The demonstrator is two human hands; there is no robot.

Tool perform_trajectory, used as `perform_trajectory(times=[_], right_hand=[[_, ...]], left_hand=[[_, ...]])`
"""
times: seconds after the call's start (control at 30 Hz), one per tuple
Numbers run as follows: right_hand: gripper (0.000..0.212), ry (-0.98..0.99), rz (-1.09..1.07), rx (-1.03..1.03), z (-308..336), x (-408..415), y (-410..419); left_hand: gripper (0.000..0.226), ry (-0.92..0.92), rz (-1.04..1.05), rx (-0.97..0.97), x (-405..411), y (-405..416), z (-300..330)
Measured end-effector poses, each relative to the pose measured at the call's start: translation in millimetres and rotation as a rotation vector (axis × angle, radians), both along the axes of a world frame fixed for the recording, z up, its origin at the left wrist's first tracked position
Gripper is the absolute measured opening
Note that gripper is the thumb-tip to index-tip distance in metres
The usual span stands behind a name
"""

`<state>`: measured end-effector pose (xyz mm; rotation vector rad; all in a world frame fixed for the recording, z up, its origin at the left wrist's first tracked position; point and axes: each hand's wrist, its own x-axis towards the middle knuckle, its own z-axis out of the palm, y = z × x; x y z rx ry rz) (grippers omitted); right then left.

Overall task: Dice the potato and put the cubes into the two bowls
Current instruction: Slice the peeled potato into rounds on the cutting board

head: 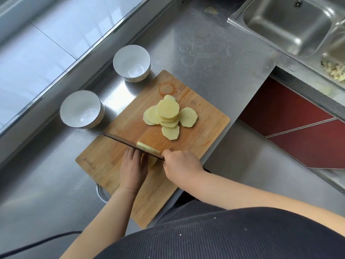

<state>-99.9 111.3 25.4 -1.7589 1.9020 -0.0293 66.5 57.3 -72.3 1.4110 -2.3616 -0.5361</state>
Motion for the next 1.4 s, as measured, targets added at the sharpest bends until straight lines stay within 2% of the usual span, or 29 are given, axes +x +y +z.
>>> perform_trajectory(times=[0.17,0.63,0.77,1.23,1.4], right_hand=[[0.026,0.007,-0.006,0.024,0,0,-2],[0.016,-0.007,-0.039,0.113,-7,3,-9],[0.019,0.0,-0.04,0.129,-11,3,-10],[0.019,0.0,-0.032,0.18,-21,0,-17],[0.019,0.004,-0.052,0.263,-34,0,-21]], left_hand=[[0.033,-0.024,0.005,0.027,0,0,-1],[0.023,-0.027,-0.003,-0.019,1,2,-7],[0.03,-0.009,-0.003,-0.046,2,1,-8],[0.028,0.015,-0.008,-0.062,1,-1,-12],[0.026,0.023,-0.028,-0.065,1,-3,-9]])
